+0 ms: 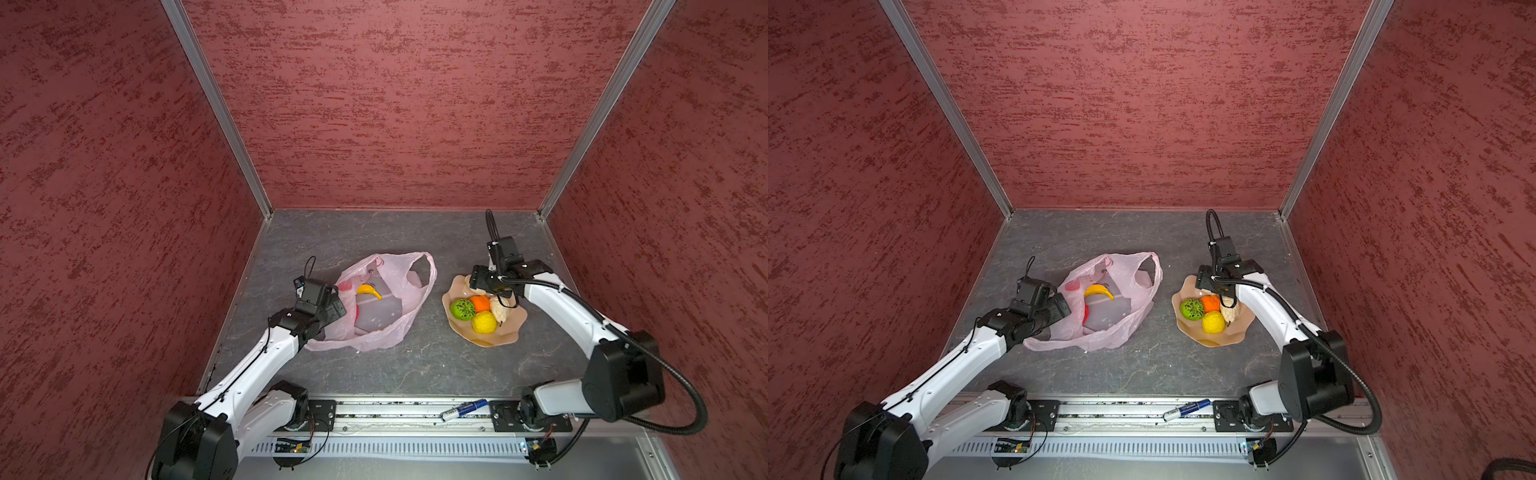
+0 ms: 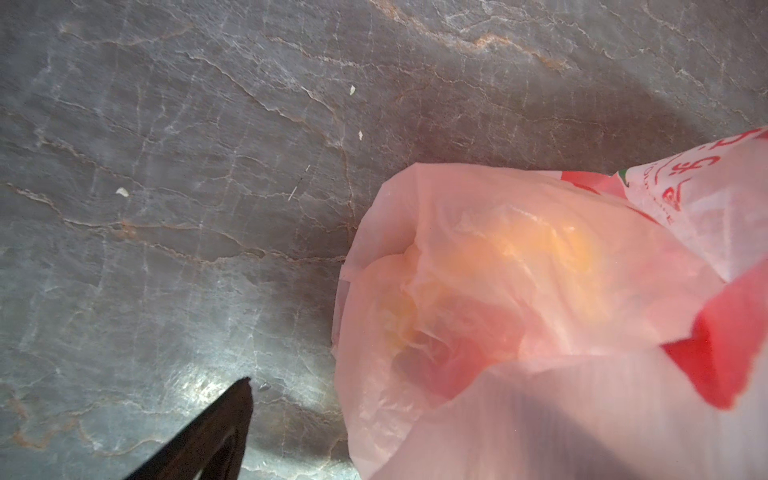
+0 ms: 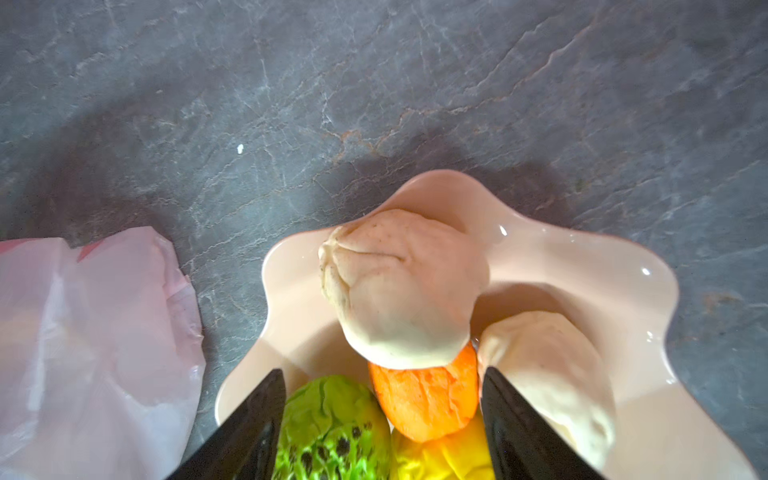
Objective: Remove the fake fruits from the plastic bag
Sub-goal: 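Drop tan fruit into bowl with right gripper while left gripper lifts bag rim, then move the open right gripper back into the bag toward the red fruit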
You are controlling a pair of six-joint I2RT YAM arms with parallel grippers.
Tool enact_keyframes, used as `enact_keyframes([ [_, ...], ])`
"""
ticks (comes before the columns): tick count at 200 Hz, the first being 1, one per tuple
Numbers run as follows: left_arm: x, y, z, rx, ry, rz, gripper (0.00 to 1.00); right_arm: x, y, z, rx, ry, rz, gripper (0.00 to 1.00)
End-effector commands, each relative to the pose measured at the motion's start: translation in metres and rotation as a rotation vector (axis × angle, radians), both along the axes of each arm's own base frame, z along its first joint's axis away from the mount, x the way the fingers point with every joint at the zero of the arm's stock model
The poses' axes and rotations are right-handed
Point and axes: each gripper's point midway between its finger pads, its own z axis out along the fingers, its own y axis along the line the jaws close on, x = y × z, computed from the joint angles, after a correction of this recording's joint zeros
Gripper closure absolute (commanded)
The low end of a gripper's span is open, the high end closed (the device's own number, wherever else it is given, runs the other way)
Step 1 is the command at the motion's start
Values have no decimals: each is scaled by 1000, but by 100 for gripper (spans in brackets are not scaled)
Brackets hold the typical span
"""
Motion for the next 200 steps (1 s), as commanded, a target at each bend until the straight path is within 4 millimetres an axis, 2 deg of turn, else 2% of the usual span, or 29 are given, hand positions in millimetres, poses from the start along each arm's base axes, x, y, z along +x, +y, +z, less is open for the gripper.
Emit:
enact_keyframes([
  [1,9,-1,9,-9,-37,-5,4,-5,-1,40,-6,-86,13,30],
  [26,10,-1,6,-22,-35,-5,7,-10,19,79,28,-193,81,35],
  [41,11,-2,4,-37,-33,-8,13,-11,41,100,69,-247,140,37],
  [54,11,-3,3,-44,-31,-12,13,-11,62,113,99,-283,198,37],
  [73,11,-3,4,-49,-35,-13,13,-14,100,128,132,-322,306,39],
  [95,10,-2,4,-47,-35,-12,13,-22,154,144,195,-368,467,41],
  [120,7,-2,-1,-52,-22,-10,16,-35,211,152,258,-402,633,43],
  [139,6,-2,-4,-55,-18,-11,19,-43,249,152,295,-409,738,45],
  [143,6,-2,-4,-56,-19,-11,20,-42,259,142,294,-388,758,45],
  [168,4,-2,-6,-60,-15,-7,25,-45,304,115,339,-342,853,47],
  [183,3,-2,-8,-62,-10,-6,29,-45,321,94,333,-309,889,48],
  [200,1,-1,-11,-58,-2,1,34,-43,331,68,304,-263,905,50],
])
